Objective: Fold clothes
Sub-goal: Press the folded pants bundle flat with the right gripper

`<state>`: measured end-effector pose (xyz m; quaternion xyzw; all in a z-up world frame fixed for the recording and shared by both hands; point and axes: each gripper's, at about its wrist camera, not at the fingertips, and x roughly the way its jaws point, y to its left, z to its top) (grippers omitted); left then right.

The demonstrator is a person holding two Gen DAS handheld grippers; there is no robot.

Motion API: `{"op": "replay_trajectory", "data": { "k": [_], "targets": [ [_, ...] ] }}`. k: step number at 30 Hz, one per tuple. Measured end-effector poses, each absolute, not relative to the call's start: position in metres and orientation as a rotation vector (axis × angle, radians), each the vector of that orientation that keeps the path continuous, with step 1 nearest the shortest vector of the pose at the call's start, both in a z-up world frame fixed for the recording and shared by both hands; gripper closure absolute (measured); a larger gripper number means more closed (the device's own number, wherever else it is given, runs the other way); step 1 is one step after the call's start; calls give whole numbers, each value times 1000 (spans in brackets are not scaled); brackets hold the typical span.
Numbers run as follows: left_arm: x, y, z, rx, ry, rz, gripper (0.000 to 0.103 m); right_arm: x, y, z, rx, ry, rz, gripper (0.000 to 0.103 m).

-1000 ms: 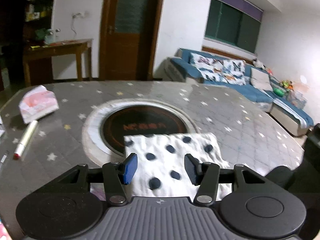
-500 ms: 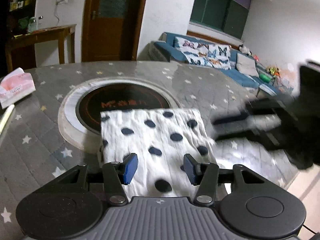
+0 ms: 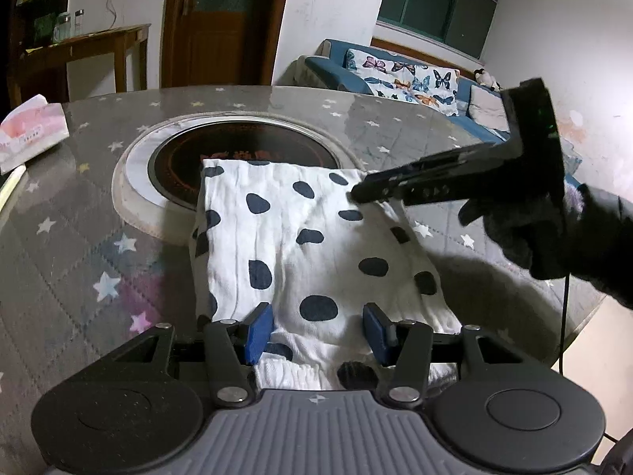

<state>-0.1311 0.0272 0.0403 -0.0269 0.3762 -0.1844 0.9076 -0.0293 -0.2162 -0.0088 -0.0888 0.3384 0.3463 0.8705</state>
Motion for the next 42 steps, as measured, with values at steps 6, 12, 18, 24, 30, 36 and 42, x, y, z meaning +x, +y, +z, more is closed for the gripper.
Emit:
{"op": "replay_trajectory", "data": {
  "k": [6, 12, 18, 24, 30, 36, 42],
  "targets": [
    [-141, 24, 57, -33, 713, -379, 50, -37, -186, 19, -256, 643, 832, 74],
    [-144, 22, 47, -11, 734, -366, 50, -30, -127, 15, -361, 641, 940, 74],
    [-145, 27, 41, -35, 749, -364, 50, -14, -87, -10, -443, 700, 964, 74],
    [-144, 30, 41, -42, 753, -367, 49, -10, -91, -7, -417, 693, 953, 72],
    [-141, 34, 57, -56, 702, -346, 49, -40, -128, 13, -397, 663, 988, 67],
    [-125, 40, 55, -83, 718, -299, 50, -90, -163, 14, -414, 661, 1034, 65],
    [-127, 40, 43, -58, 755, -280, 50, -133, -179, 8, -438, 621, 1087, 63]
  ]
}}
